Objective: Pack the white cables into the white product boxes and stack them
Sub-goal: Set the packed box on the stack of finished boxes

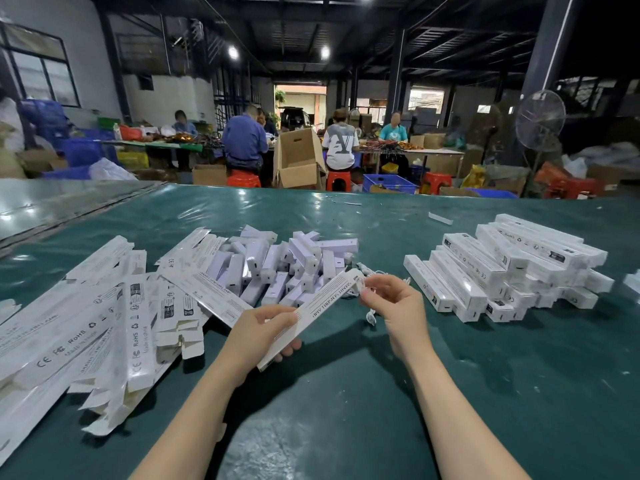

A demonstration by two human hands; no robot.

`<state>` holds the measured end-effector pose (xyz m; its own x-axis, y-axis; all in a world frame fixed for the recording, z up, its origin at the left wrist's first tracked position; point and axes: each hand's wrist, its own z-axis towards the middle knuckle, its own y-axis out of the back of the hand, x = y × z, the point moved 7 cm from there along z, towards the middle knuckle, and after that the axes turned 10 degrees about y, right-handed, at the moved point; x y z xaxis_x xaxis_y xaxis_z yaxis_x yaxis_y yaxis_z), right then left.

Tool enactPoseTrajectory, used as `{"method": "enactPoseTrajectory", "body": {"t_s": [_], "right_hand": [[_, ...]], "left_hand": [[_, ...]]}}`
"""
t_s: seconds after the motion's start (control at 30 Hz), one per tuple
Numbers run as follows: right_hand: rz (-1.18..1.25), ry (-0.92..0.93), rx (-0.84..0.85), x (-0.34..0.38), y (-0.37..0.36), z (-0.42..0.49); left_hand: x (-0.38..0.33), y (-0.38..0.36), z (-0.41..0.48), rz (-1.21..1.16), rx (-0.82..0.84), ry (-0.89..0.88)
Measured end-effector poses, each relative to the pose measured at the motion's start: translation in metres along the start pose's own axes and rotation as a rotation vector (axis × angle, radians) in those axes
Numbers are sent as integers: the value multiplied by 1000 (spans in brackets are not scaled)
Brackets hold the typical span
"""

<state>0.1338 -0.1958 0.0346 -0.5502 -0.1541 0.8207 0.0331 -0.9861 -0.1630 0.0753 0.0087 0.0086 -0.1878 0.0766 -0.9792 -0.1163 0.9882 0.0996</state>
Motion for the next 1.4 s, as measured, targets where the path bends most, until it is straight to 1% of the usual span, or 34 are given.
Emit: {"method": "enactPoseTrajectory", "body": {"t_s": [0.1, 0.33, 0.47, 0.7, 0.8, 0.93, 1.03, 1.2, 1.3, 1.4], "right_hand": [[-30, 10, 19, 2, 1, 1], [-130, -13, 6, 2, 7, 2], [-48, -47, -19, 2, 9, 2], [-21, -87, -62, -1, 14, 2], [-15, -108, -49, -1, 14, 2], [50, -121, -30, -2, 19, 5], [41, -116, 16, -1, 18, 5], [-90, -31, 84, 5, 11, 6], [-99, -19, 50, 5, 11, 4], [-81, -59, 26, -1, 12, 2]], "left_hand": [[-1, -1, -1, 19, 8, -5], [-3, -5, -3, 70, 15, -7], [-3, -6, -3, 67, 27, -6], [-2, -5, -4, 81, 37, -12], [-3, -6, -5, 97, 35, -26], [-4, -6, -5, 105, 30, -31], [-3, -6, -4, 111, 29, -31], [-3, -7, -5, 168, 43, -41], [-1, -7, -4, 183, 61, -48], [0, -7, -4, 170, 62, -55]]}}
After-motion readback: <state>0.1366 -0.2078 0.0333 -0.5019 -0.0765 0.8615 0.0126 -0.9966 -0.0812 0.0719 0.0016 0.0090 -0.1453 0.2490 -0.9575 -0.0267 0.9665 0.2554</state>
